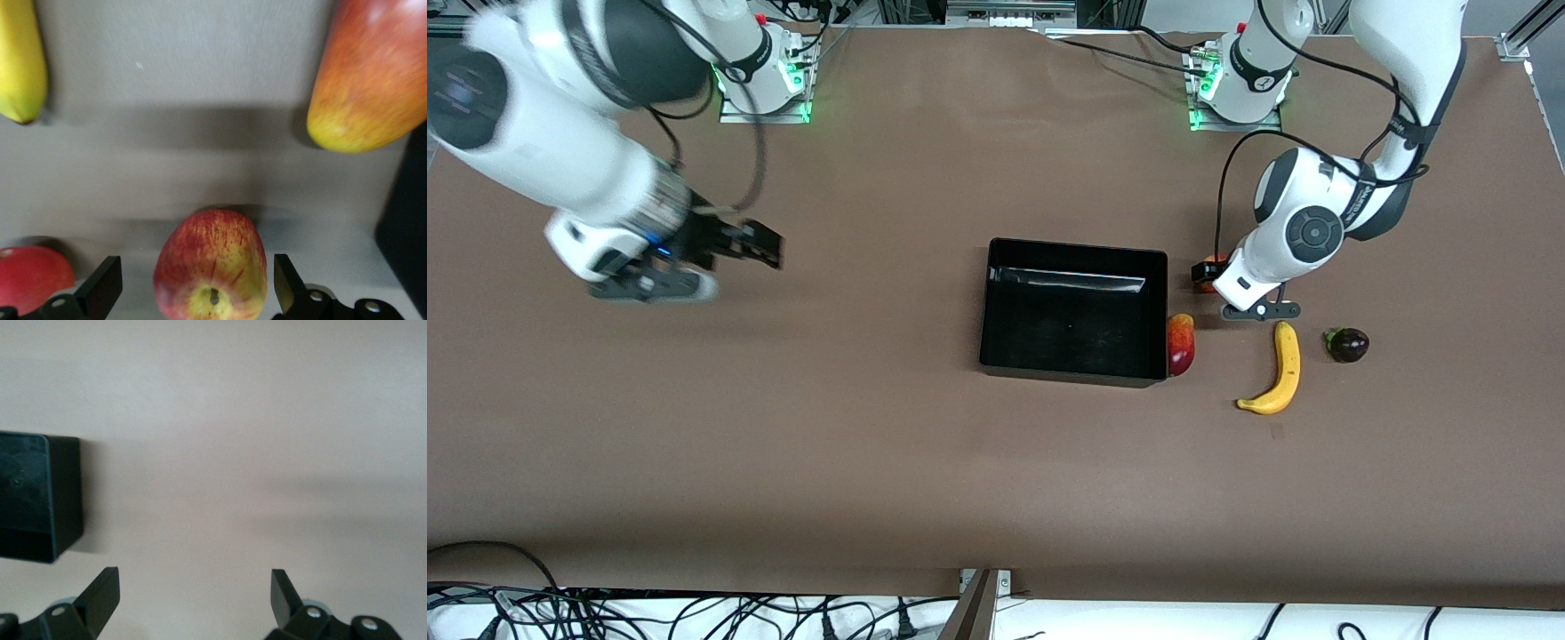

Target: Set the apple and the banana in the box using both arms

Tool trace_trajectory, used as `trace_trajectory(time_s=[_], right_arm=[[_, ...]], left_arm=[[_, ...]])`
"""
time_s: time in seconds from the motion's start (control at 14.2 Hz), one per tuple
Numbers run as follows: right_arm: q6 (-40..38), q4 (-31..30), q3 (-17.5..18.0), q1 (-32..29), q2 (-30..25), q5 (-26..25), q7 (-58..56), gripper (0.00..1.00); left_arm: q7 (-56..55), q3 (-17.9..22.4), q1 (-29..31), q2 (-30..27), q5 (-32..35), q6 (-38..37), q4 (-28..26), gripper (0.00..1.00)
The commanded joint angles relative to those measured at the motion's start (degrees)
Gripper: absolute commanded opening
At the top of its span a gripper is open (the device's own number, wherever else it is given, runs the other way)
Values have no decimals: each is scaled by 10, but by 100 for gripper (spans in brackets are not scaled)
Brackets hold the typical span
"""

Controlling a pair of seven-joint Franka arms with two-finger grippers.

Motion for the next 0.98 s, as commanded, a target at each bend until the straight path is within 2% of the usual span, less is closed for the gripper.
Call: trace_trajectory(time_s=[0.0, 0.07, 0.14, 0.21, 0.28, 0.35, 0.49, 0.63, 0.84, 0.91], right_arm=[[9, -106, 5, 7, -111, -63, -8, 100], [6, -112, 6, 7, -126, -76, -12, 100], [-4, -110, 10, 0, -129, -78, -31, 100], [-16, -104, 27, -30, -129, -79, -43, 100], [-17, -100, 74, -83, -129, -80, -53, 100], [-18, -96, 126, -138, -128, -80, -66, 100], [-20, -94, 201, -228, -126, -80, -86, 100], [-20, -88, 247, -299, -119, -80, -124, 100], [-20, -66, 342, -418, -109, -78, -154, 100], [-21, -66, 352, -426, -114, -81, -154, 100]], left_arm=[[-14, -4, 1, 17, 9, 8, 1, 77], [-14, -5, 1, 15, 9, 6, 2, 52], [-15, -5, 0, 14, 9, 2, 6, 34], [-9, -5, 1, 13, 10, -3, 9, 25], [-5, -5, 2, 10, 10, -19, 22, 14], [-4, -5, 2, 9, 10, -55, 52, 8], [-6, -11, -7, 11, 10, -178, 149, 8], [-9, -16, -26, 20, 10, -275, 240, 8], [-29, -17, -77, 40, -5, -312, 327, 9], [-48, -17, -99, 49, -24, -312, 348, 9]])
